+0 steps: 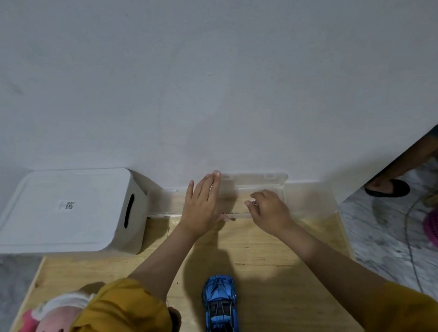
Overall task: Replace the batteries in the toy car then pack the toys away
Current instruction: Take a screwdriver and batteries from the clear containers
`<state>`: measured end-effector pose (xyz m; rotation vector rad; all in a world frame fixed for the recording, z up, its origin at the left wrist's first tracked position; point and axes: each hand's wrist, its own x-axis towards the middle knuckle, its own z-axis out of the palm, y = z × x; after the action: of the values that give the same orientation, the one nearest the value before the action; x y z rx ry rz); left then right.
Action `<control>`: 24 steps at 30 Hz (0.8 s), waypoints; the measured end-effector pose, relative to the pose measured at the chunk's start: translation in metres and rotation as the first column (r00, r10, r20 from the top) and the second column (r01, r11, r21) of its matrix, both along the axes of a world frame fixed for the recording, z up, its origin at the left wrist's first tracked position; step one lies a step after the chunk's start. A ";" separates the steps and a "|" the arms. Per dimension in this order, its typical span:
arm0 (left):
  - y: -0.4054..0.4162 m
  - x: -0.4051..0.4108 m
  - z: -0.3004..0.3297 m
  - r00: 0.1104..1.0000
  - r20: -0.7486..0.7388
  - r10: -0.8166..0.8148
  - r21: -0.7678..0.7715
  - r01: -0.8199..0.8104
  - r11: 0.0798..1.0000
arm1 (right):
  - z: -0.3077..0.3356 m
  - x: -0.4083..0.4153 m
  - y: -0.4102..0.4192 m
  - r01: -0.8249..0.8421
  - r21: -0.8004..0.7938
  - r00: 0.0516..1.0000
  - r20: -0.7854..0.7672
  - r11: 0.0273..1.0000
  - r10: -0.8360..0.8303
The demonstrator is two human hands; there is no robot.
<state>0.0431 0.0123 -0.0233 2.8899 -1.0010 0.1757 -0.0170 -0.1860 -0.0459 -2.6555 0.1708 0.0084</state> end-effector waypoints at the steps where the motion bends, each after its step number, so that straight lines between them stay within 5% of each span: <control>1: 0.001 0.000 -0.001 1.000 -0.007 0.005 0.011 -0.005 1.000 | -0.002 0.001 0.001 -0.010 -0.025 0.999 -0.040 1.000 0.009; 5: 0.002 0.001 -0.002 0.999 -0.034 0.022 0.052 -0.020 0.998 | -0.007 0.001 0.005 -0.015 -0.116 0.994 -0.112 0.993 0.002; 15: 0.003 0.005 -0.005 0.998 -0.057 0.018 0.022 -0.017 1.000 | -0.002 0.012 0.006 -0.134 -0.054 0.951 -0.287 0.990 0.113; 24: 0.003 0.006 -0.008 0.998 -0.064 0.015 0.023 -0.013 1.000 | 0.004 0.024 0.017 -0.157 0.210 0.927 -0.305 0.965 0.217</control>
<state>0.0494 0.0148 -0.0308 2.9035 -0.9787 0.0727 0.0066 -0.1691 -0.0421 -2.4584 0.0191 0.5053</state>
